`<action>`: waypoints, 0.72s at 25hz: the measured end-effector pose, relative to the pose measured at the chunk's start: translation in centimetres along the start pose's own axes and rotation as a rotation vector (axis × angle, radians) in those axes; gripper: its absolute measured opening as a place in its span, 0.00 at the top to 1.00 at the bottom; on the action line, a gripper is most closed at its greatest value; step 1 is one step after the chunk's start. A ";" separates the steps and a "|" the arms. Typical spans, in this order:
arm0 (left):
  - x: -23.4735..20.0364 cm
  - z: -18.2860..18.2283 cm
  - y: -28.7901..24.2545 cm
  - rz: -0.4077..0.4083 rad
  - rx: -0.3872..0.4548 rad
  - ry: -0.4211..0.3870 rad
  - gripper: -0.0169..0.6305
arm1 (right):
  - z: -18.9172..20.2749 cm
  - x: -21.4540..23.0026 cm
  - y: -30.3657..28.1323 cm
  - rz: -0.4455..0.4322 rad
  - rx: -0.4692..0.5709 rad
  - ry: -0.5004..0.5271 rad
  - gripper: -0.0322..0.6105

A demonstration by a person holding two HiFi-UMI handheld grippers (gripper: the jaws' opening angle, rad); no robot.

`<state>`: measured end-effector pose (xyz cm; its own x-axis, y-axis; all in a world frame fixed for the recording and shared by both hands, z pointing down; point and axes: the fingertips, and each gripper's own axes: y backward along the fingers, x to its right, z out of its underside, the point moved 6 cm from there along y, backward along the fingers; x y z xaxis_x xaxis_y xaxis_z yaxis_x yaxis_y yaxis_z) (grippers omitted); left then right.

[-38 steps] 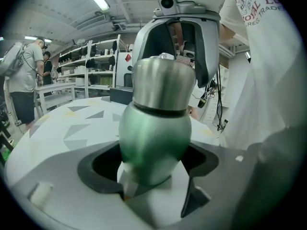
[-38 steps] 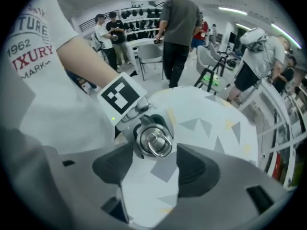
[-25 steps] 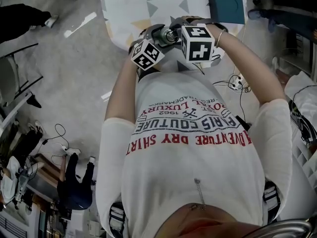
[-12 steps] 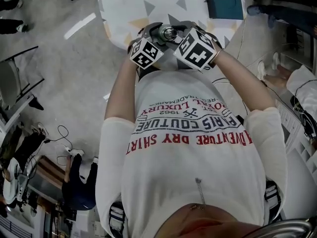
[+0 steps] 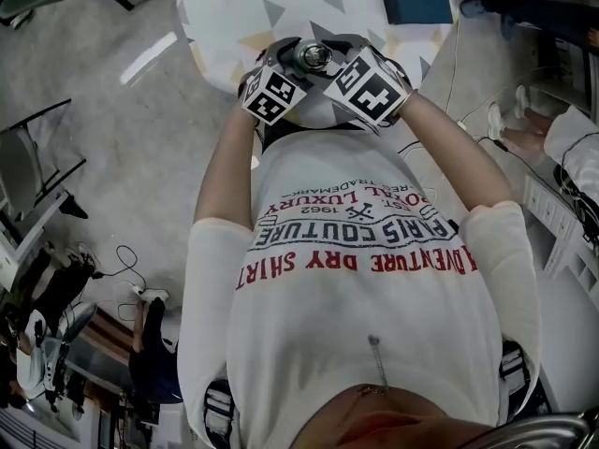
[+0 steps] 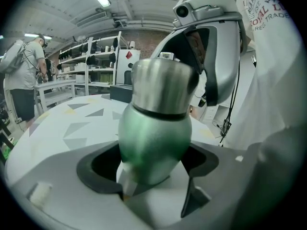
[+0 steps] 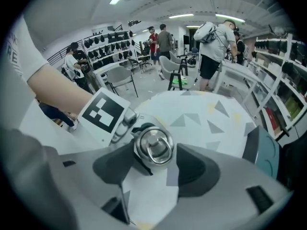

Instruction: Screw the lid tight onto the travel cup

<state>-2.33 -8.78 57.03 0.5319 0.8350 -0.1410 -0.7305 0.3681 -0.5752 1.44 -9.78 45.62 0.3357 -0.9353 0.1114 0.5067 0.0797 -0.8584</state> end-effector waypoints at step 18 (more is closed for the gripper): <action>1.2 -2.1 6.0 -0.053 0.085 0.080 0.38 | -1.2 2.5 7.3 0.193 0.401 -0.134 0.91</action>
<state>-5.17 -6.38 51.74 0.6007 0.7793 -0.1784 -0.7324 0.4470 -0.5136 5.02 -12.00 39.07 0.5403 -0.8396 0.0556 0.6833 0.3993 -0.6113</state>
